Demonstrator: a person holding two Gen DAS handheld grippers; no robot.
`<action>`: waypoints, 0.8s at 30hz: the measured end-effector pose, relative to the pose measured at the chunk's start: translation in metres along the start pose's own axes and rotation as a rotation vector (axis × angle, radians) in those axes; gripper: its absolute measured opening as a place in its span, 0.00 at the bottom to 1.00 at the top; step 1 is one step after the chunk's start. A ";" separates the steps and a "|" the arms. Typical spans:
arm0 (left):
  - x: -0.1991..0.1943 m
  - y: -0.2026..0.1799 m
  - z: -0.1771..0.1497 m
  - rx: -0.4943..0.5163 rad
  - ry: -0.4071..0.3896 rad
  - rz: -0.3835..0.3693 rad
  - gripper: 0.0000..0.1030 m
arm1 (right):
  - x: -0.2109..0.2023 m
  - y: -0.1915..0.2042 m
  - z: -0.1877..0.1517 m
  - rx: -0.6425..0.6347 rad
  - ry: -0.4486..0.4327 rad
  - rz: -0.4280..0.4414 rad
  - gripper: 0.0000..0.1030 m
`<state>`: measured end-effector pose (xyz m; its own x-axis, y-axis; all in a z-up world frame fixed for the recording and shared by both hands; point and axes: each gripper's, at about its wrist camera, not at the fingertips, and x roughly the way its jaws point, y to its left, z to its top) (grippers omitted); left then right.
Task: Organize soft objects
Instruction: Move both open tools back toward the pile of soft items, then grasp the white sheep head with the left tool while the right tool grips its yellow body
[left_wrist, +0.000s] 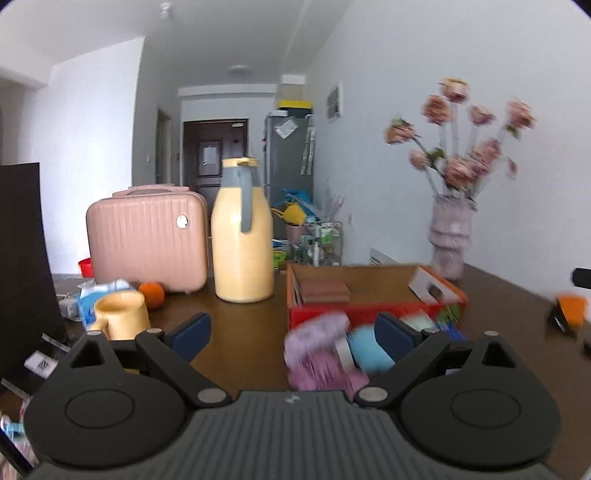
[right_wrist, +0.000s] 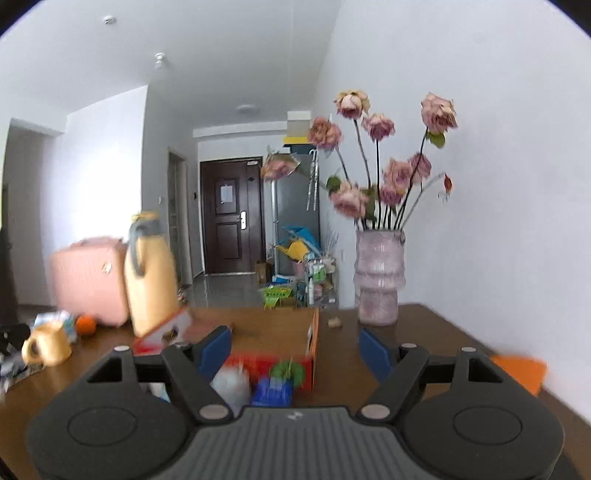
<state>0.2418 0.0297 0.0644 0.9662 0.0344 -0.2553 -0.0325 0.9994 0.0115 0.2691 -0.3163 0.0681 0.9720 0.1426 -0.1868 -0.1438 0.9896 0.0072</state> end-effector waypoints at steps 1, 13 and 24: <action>-0.013 -0.003 -0.014 0.002 -0.003 -0.008 0.95 | -0.012 0.002 -0.016 -0.012 0.010 -0.003 0.74; -0.115 -0.024 -0.120 0.009 0.116 -0.118 0.97 | -0.122 0.009 -0.124 0.017 0.145 0.071 0.79; -0.075 -0.049 -0.105 -0.047 0.175 -0.214 0.88 | -0.098 0.007 -0.123 0.093 0.188 0.129 0.77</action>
<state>0.1444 -0.0219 -0.0190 0.8938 -0.1812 -0.4102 0.1514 0.9830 -0.1043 0.1499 -0.3260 -0.0347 0.8940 0.2700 -0.3577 -0.2380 0.9623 0.1314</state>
